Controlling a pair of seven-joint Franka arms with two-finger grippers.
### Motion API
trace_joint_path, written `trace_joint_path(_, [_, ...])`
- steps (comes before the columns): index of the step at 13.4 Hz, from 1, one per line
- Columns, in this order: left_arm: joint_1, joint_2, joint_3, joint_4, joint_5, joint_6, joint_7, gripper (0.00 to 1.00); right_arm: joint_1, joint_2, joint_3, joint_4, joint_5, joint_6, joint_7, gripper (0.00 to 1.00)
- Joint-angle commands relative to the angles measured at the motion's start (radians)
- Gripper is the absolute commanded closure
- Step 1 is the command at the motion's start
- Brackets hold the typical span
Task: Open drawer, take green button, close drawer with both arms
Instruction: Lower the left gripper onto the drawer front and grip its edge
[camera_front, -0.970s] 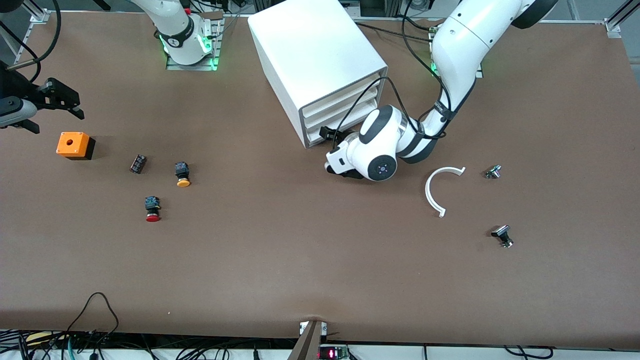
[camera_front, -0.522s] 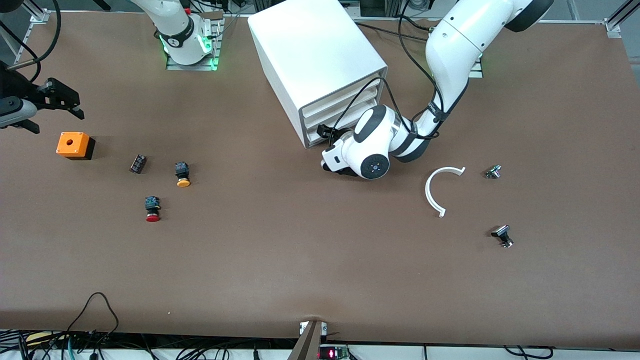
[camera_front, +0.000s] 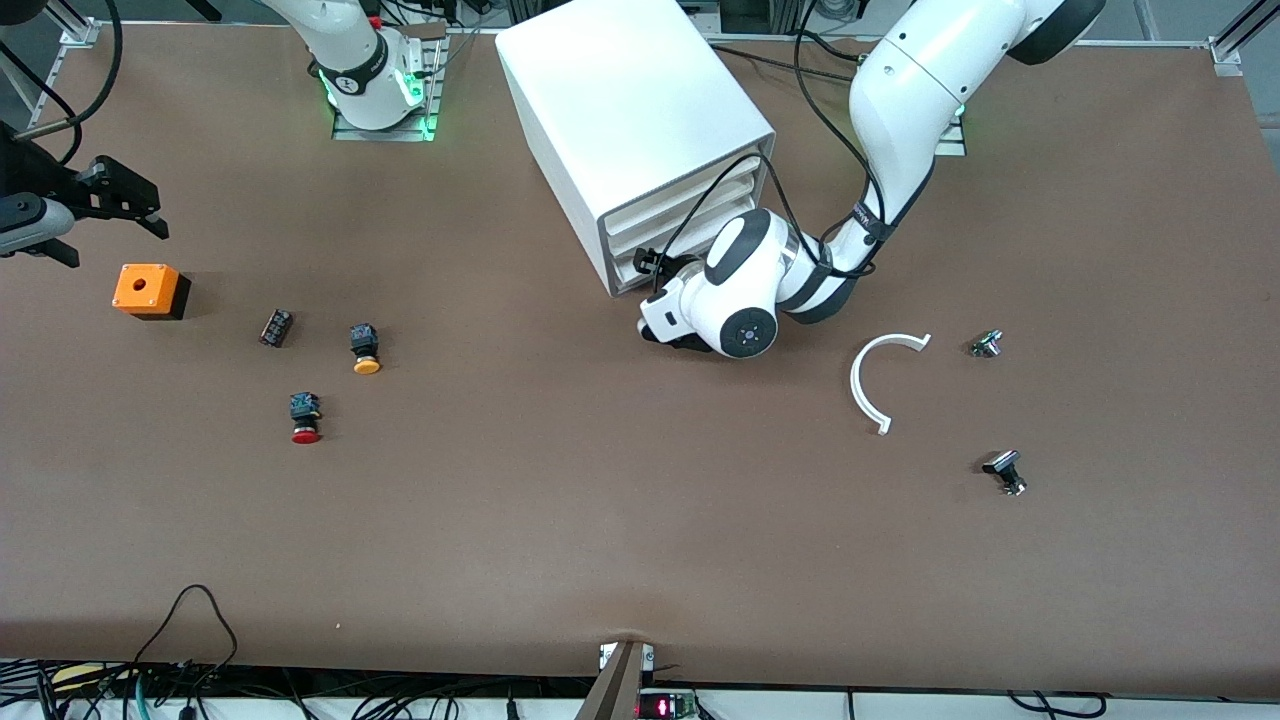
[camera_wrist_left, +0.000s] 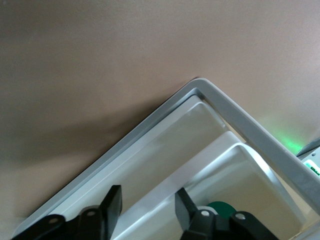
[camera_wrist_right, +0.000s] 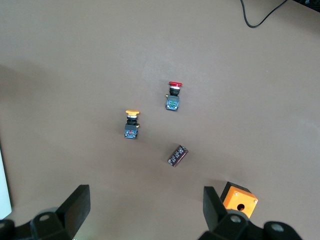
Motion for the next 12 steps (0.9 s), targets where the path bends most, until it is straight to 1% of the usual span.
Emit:
trace_joint_path(1, [-0.014, 0.02, 0.014, 0.003, -0.006, 0.013, -0.017, 0.68, -0.007, 0.01, 0.005, 0.022, -0.001, -0.011, 0.008, 0.0])
trace_joint_path(7, [-0.001, 0.047, 0.023, 0.04, -0.006, 0.011, -0.017, 0.67, -0.004, 0.011, 0.007, 0.029, -0.004, -0.011, 0.003, 0.0])
trace_joint_path(12, [0.028, 0.057, 0.028, 0.043, -0.004, 0.011, -0.015, 0.67, -0.004, 0.01, 0.007, 0.029, -0.002, -0.011, 0.006, 0.0])
